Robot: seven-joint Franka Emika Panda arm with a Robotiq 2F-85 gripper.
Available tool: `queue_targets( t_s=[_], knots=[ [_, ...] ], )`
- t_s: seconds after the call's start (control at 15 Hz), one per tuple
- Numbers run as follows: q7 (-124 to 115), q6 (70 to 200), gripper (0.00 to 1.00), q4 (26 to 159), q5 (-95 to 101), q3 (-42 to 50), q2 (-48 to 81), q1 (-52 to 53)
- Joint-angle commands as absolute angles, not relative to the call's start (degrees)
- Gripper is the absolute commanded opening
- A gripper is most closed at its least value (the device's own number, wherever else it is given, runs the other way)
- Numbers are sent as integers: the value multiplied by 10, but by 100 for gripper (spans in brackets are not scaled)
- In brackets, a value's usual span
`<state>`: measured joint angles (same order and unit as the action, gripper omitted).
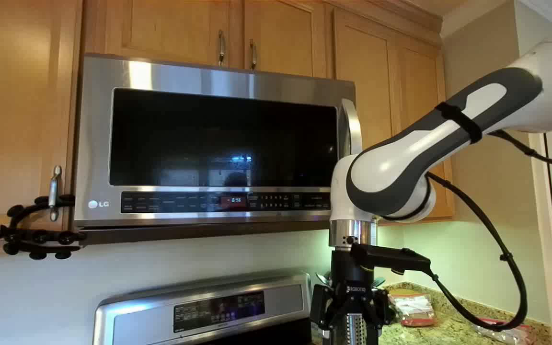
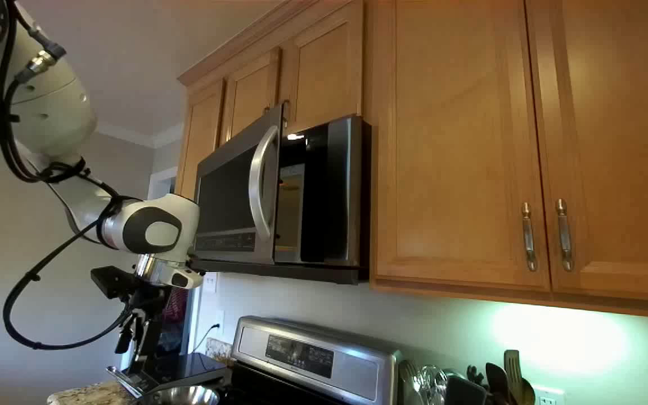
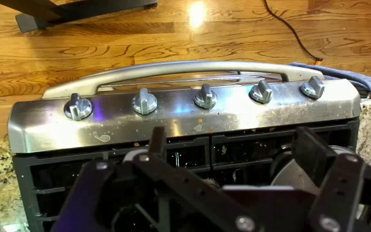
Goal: Close the microwave door
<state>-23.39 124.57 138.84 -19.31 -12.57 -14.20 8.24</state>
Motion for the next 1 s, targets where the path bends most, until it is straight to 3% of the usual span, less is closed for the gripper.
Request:
queue_targets(
  t_s=[0.0, 0.4, 0.87, 0.93],
  knots=[
    [-235, 1245, 100, 1388, -192, -122, -142, 86],
    [-241, 1245, 100, 1389, -184, -123, -145, 84],
    [-352, 1226, 100, 1394, -47, -148, -220, 66],
    [-366, 1222, 95, 1391, -33, -153, -230, 65]
  ],
)
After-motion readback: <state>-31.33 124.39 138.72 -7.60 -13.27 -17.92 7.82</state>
